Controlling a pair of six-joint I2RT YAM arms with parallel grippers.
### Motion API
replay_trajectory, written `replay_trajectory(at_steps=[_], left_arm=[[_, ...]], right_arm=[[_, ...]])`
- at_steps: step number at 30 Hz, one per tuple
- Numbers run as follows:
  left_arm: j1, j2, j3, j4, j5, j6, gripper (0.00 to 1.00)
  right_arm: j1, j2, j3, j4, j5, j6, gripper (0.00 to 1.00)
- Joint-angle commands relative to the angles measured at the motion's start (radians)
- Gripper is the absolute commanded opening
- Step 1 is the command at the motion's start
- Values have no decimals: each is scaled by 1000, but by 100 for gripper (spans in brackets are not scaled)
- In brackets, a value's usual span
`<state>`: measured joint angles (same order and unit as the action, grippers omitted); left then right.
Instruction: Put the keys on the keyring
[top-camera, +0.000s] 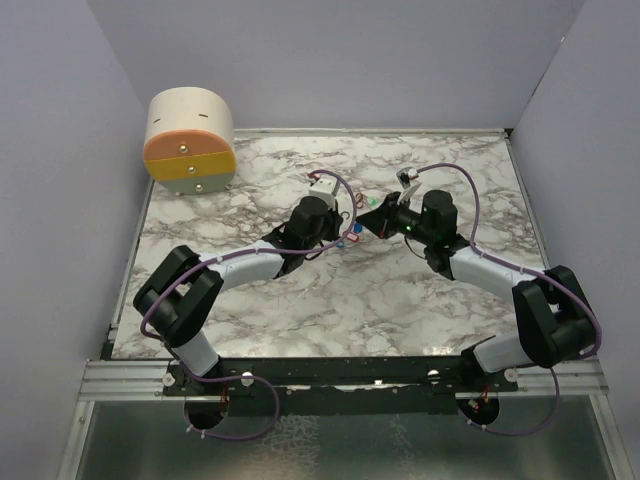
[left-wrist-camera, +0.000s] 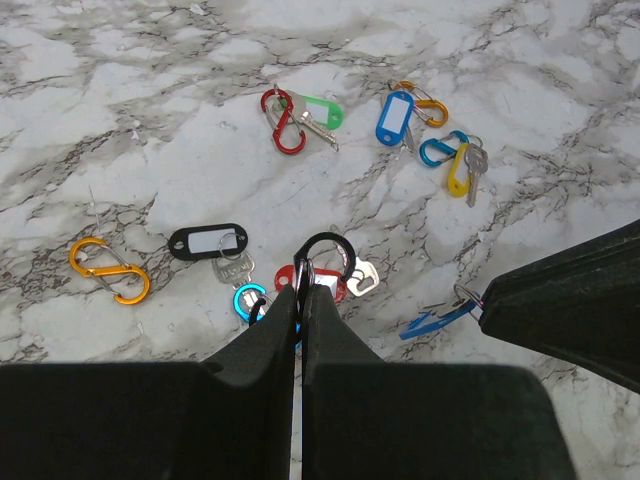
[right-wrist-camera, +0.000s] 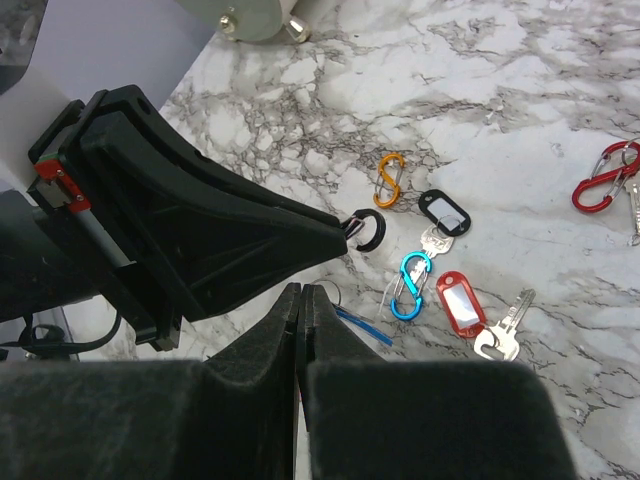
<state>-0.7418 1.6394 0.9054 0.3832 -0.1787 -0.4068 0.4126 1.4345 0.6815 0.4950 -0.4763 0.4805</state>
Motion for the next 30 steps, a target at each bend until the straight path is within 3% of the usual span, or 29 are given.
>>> replay_trajectory(at_steps=[1,30], left_arm=[[-4,6,30,5,20,-6,0],[-22,-57,15,1,61,-7,0]], right_arm=[[5,13,23,34,-41,-17,1],[41,110,61,51,-30,-11,1]])
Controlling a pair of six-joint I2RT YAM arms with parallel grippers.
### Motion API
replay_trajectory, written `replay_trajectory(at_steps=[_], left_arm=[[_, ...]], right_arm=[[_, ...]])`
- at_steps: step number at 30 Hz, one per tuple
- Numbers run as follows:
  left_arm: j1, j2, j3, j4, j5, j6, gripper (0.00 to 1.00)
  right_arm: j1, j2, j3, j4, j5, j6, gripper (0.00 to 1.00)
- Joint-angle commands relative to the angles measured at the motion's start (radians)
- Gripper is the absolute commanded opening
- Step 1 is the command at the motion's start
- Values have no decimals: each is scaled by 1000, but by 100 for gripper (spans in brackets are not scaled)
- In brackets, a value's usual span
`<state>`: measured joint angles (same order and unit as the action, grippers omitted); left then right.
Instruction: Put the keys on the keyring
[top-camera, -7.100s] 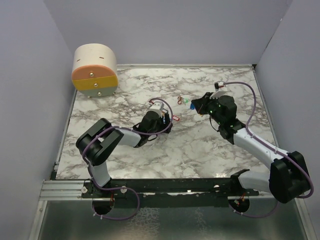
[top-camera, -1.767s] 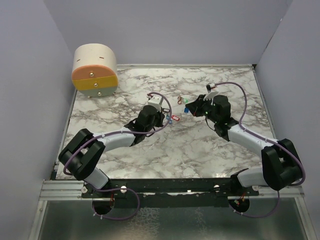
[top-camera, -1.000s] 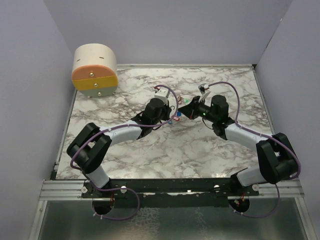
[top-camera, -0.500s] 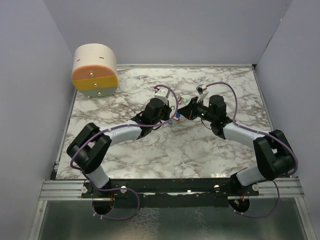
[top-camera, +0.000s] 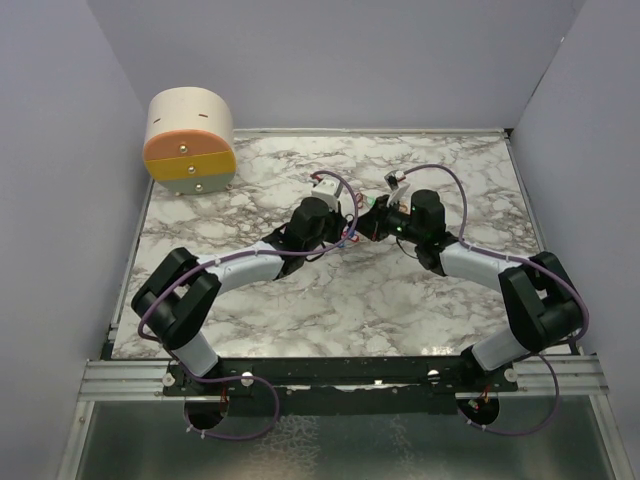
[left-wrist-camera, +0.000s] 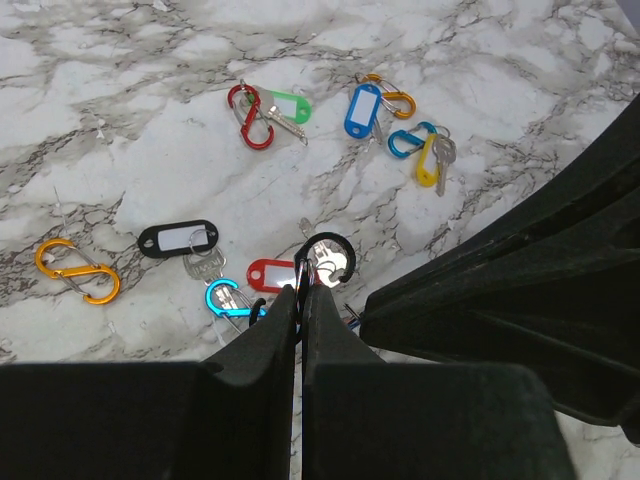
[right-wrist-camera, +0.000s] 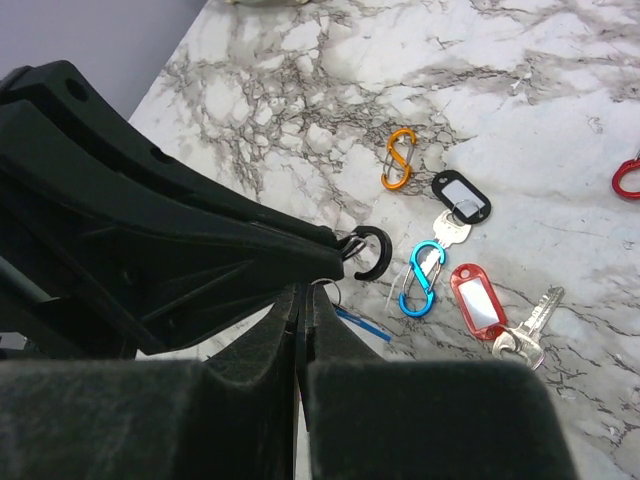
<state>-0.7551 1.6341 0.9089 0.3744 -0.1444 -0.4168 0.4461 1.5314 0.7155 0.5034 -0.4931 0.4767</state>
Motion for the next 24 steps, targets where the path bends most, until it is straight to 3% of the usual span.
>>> replay_trajectory(at_steps=[1,24], left_arm=[[-10,-55,11,7,26,3,0],[-26,-82,21,-50,22,24,0]], right_arm=[[7,14,28,44,-11,-9,1],[8,9,19,54,29,-9,1]])
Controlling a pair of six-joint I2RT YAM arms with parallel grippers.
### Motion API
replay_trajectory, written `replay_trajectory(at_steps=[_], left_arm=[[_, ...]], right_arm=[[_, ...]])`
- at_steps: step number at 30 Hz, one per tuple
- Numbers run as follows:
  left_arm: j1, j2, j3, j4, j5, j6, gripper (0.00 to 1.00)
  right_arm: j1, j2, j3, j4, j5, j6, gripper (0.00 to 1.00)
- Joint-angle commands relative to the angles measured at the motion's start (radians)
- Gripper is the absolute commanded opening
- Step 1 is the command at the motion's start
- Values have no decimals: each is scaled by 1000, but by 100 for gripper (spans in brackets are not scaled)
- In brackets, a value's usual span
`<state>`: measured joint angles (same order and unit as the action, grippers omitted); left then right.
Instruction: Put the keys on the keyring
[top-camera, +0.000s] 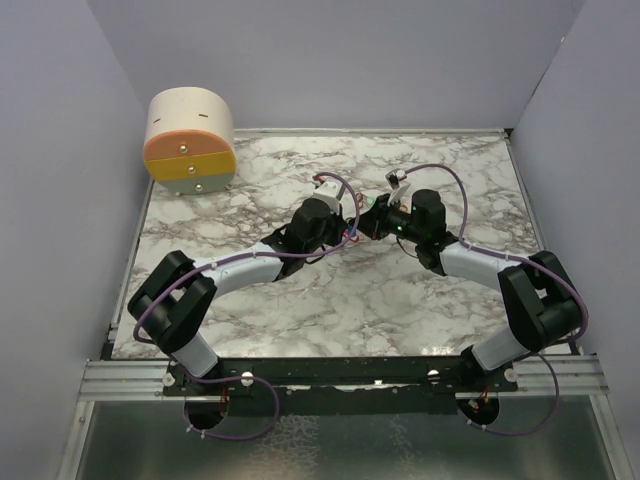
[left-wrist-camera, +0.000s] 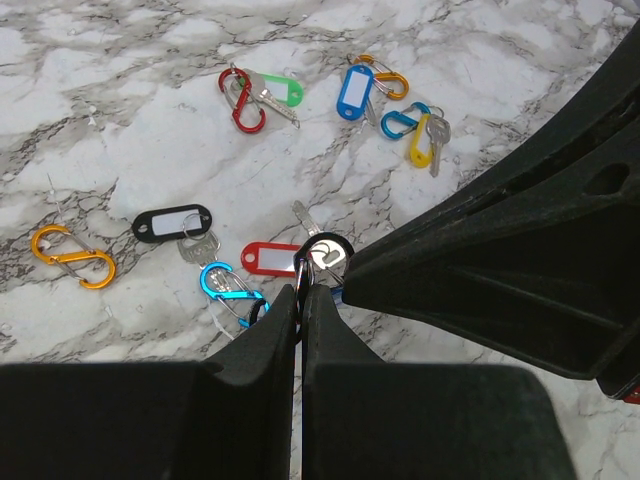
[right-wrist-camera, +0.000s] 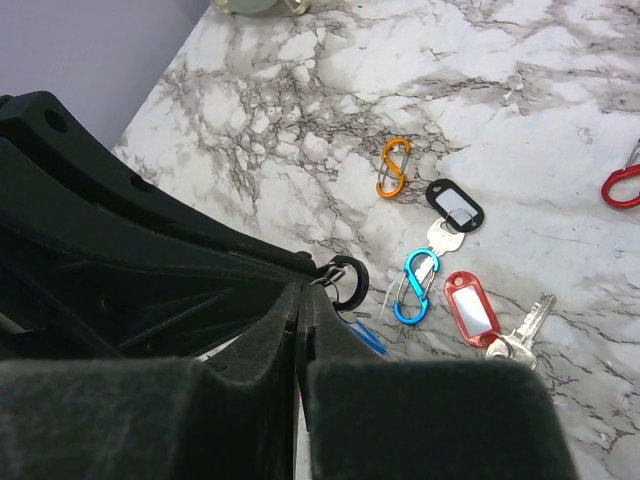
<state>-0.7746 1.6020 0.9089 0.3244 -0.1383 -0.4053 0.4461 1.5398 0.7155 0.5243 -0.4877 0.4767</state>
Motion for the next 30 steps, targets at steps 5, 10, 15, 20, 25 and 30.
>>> replay_trajectory(at_steps=[5,10,15,20,25,30], left_arm=[[-6,-62,17,-2,12,14,0],[-5,-72,13,-2,11,16,0],[-6,-77,15,-15,11,23,0],[-6,-88,15,-32,3,32,0],[-5,-99,14,-42,-7,37,0],[-6,-103,20,-59,-6,47,0]], right_arm=[[8,5,19,31,29,-9,1],[8,3,19,27,37,-9,1],[8,-4,14,23,61,-7,1],[8,-12,15,9,84,-13,1],[8,-18,13,1,94,-19,1],[8,-25,10,-7,111,-30,1]])
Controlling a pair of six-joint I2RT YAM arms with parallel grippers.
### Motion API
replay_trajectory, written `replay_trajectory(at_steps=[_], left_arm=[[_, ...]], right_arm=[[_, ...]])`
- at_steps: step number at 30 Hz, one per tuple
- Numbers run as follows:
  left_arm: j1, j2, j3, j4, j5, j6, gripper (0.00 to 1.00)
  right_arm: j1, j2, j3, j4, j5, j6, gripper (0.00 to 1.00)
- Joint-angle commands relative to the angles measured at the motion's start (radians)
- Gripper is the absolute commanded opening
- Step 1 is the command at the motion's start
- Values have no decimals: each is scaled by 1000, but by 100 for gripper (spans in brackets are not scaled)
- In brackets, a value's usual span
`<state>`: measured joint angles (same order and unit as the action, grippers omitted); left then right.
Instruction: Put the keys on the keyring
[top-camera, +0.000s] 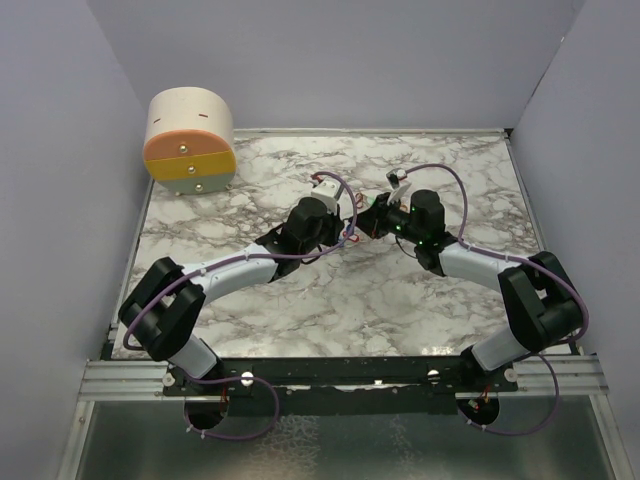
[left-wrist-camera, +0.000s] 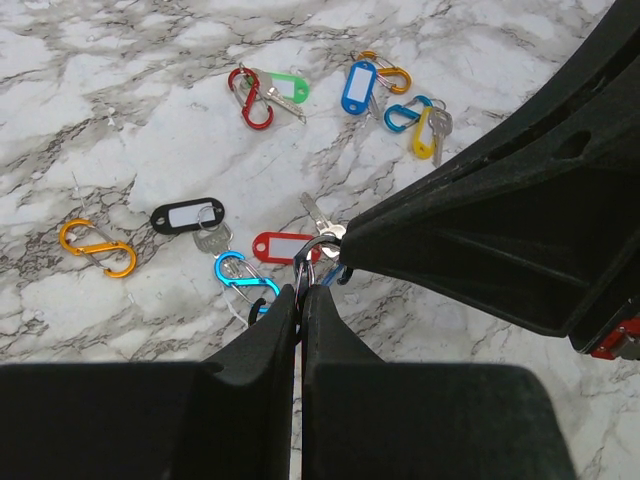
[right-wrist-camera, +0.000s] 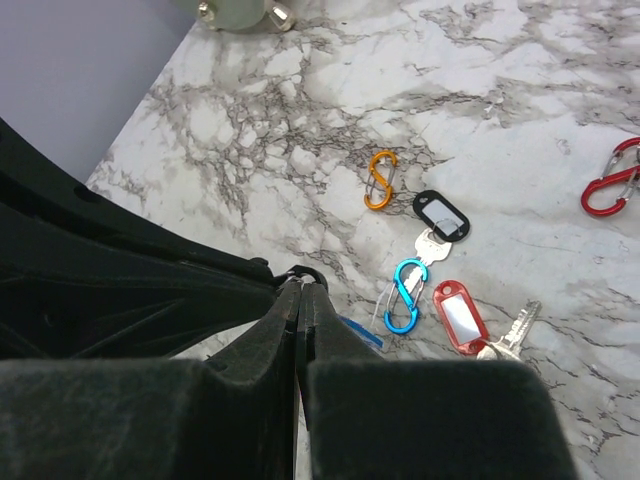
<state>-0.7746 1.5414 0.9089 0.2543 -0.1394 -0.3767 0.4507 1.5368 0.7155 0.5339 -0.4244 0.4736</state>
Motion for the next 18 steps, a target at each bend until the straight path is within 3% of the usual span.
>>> replay_trajectory(at_steps=[1,18], left_arm=[[-6,-44,20,7,-3,20,0],[-5,-48,44,-45,19,35,0]], right_arm=[[3,-22,9,-18,50,-30,1],[2,-46,1,-38,103,-48,1]])
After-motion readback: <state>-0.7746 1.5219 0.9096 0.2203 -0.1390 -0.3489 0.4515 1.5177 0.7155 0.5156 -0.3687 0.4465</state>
